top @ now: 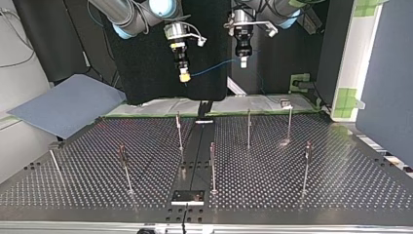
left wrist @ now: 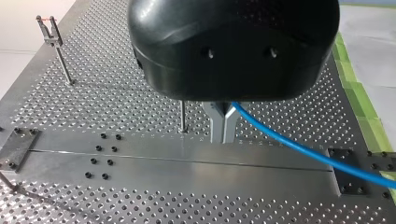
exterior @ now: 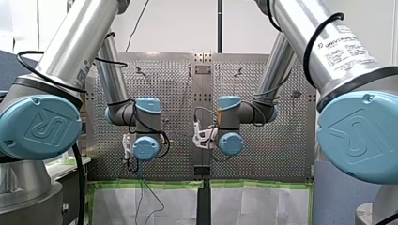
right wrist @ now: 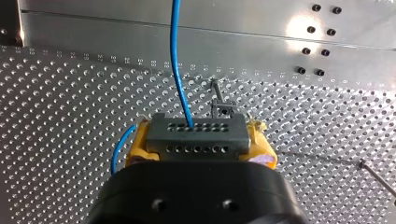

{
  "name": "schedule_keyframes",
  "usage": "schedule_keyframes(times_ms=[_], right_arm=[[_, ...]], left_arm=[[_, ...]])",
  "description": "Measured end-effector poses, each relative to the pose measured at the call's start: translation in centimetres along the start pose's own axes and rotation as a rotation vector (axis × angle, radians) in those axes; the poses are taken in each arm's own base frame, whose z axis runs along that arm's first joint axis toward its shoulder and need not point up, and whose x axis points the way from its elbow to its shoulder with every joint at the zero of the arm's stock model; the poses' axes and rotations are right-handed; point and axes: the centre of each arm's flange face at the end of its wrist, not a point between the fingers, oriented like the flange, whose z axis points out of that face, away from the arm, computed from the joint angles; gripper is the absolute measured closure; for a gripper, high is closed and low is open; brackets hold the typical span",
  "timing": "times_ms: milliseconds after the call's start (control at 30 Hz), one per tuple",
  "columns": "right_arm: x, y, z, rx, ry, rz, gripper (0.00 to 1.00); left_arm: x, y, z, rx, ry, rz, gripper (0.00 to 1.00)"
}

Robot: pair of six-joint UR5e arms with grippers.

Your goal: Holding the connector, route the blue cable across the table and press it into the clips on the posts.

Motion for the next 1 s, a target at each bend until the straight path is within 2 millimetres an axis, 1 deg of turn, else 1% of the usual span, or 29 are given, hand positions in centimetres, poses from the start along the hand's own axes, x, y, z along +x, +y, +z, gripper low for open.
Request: schedule_keyframes(times_ms=[367,1000], right_arm=[[0.00,-0.01,-0.01,0.000,0.000,0.000,1.00],[-0.04,-0.07,0.01,0.000,-0.001,-0.001,1.00]], left_arm=[[0.52,0.05,-0.12,0.005,0.014,0.001,0.99],[0.55,0.05,-0.13,0.005,0.014,0.002,0.99]])
